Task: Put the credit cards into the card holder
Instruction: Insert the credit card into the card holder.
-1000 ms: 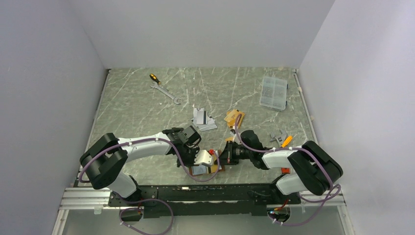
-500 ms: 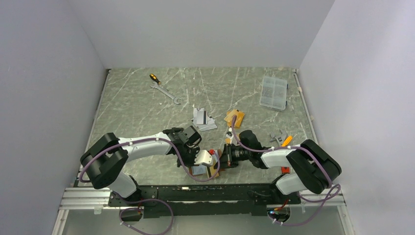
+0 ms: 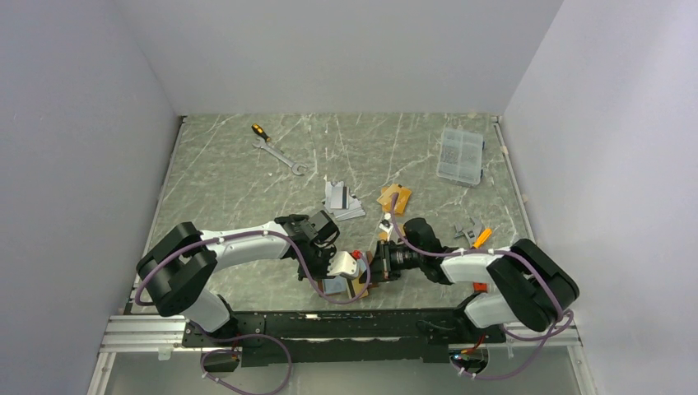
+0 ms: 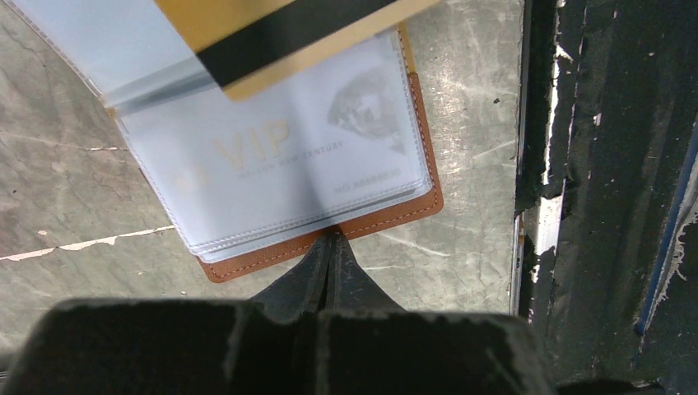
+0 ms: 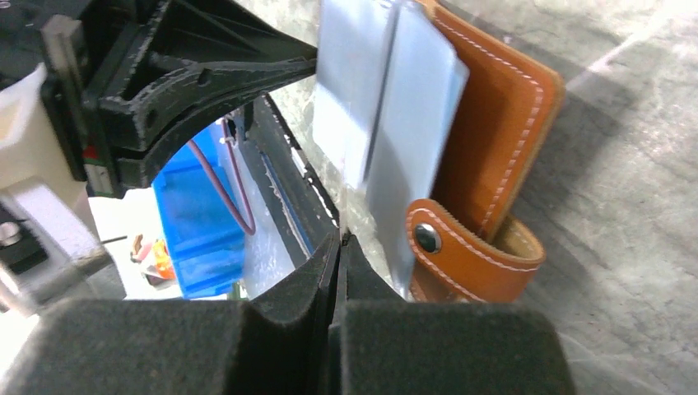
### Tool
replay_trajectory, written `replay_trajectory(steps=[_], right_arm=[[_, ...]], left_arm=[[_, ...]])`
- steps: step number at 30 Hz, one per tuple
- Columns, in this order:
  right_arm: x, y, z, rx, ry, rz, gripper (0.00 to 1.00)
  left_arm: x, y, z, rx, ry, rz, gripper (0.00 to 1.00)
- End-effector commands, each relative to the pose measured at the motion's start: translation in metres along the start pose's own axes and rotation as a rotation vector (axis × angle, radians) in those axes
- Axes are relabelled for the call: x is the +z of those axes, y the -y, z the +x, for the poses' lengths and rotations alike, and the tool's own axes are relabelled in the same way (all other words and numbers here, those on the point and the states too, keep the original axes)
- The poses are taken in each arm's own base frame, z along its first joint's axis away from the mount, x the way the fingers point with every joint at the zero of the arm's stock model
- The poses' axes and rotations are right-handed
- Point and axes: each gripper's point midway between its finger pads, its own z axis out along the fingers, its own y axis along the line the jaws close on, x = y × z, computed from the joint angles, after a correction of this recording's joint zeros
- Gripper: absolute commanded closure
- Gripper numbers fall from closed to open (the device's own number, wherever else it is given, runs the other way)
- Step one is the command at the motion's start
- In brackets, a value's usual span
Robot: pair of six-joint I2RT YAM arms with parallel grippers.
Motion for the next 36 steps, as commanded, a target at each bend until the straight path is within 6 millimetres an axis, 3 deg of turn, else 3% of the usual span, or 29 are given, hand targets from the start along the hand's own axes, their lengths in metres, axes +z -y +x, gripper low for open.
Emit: replay_trajectory(steps=[1, 5, 14, 26, 36], right_arm=[[-0.004, -0.02, -0.013, -0.104, 0.039, -0.056, 1.0], [-0.002, -0.021, -0.014, -0.107, 0.024, -0.06, 1.0], [0.003, 0.001, -0.013, -0.074, -0.021, 0.019, 1.0], [0.006, 0.008, -0.014, -0.06, -0.066, 0.039, 1.0], [-0.001, 0.019, -0.014, -0.046, -0.065, 0.073, 1.0]], left_arm=[[0.017, 0.0, 0.048, -0.02, -0.163, -0.014, 1.0], [0.016, -0.001, 0.047, -0.022, -0.161, -0.017, 1.0], [0.015, 0.0, 0.047, -0.023, -0.159, -0.017, 1.0], [0.014, 0.0, 0.047, -0.018, -0.158, -0.021, 1.0], [0.012, -0.001, 0.045, -0.017, -0.151, -0.022, 1.0]])
